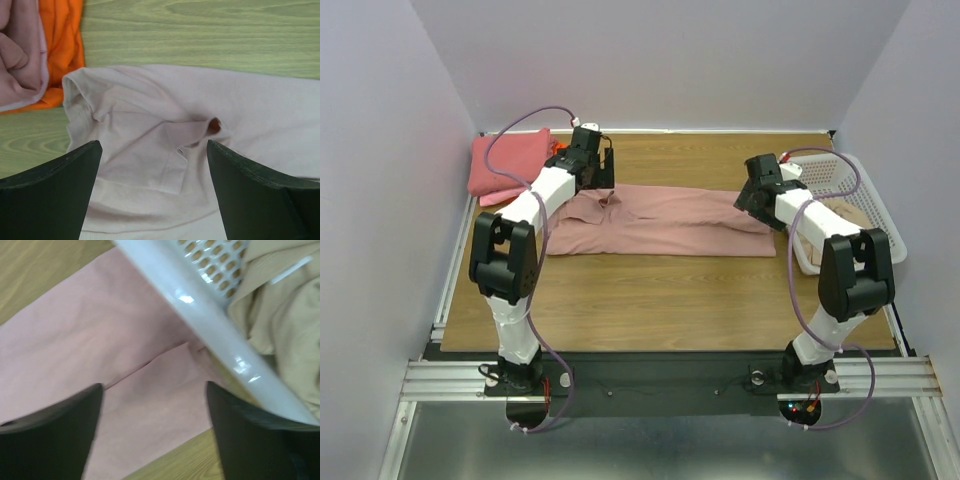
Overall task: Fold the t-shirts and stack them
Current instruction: Fold the tshirt
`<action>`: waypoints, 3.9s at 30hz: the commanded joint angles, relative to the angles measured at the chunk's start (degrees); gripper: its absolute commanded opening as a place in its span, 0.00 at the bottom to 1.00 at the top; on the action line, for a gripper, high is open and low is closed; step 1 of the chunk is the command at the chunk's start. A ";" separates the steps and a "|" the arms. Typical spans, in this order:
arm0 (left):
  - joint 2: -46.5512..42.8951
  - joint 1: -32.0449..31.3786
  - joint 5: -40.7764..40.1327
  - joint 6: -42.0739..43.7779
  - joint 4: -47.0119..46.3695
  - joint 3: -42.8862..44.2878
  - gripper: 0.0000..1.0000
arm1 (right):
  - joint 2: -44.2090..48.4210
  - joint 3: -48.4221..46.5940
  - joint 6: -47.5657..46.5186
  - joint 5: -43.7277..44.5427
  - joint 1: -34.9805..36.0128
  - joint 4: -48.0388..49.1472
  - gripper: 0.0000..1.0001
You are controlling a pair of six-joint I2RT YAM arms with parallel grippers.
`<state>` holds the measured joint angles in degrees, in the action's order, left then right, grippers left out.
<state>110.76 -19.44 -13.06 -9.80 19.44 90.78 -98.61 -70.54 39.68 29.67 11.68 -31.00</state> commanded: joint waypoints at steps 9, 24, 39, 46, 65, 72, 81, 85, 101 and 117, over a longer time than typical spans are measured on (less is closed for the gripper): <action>-6.71 -4.38 15.07 -7.42 -7.75 -11.77 0.98 | 2.47 7.52 -6.11 -28.96 2.38 14.39 1.00; 9.99 -2.62 7.80 -5.58 -3.73 1.22 0.98 | -3.70 8.75 -4.79 -22.56 2.38 14.92 1.00; 12.28 8.98 4.08 -2.77 3.75 17.20 0.98 | -0.71 11.31 -4.08 -19.38 -0.35 13.60 1.00; 4.57 5.56 5.85 -3.20 1.92 12.33 0.98 | -0.01 7.09 -6.63 -22.10 -0.34 13.60 1.00; -3.46 -3.59 10.07 -13.49 -6.79 -11.69 0.98 | -4.84 0.14 -6.29 -20.18 -0.34 13.60 1.00; 1.64 -3.59 10.25 -12.96 -6.26 -6.77 0.98 | -5.89 0.85 -6.20 -19.30 -0.43 13.60 1.00; 12.98 -3.41 8.40 -10.50 -4.15 11.15 0.98 | -5.28 1.46 -6.19 -18.33 -0.43 13.60 1.00; 18.50 -3.32 7.09 -7.70 -3.45 20.71 0.98 | -3.96 2.16 -6.46 -17.37 -0.43 13.51 1.00; -5.97 -6.48 -0.38 -11.11 -6.78 -0.41 0.98 | -3.09 -2.33 -9.19 -20.25 -0.52 13.51 1.00; -9.95 -7.36 -0.30 -19.82 -13.90 -24.78 0.98 | -1.84 5.86 -4.97 -25.27 -0.43 14.83 1.00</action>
<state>100.40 -26.89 -12.01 -28.08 6.96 66.41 -98.70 -63.55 33.43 6.17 11.60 -17.96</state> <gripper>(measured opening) 0.985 0.998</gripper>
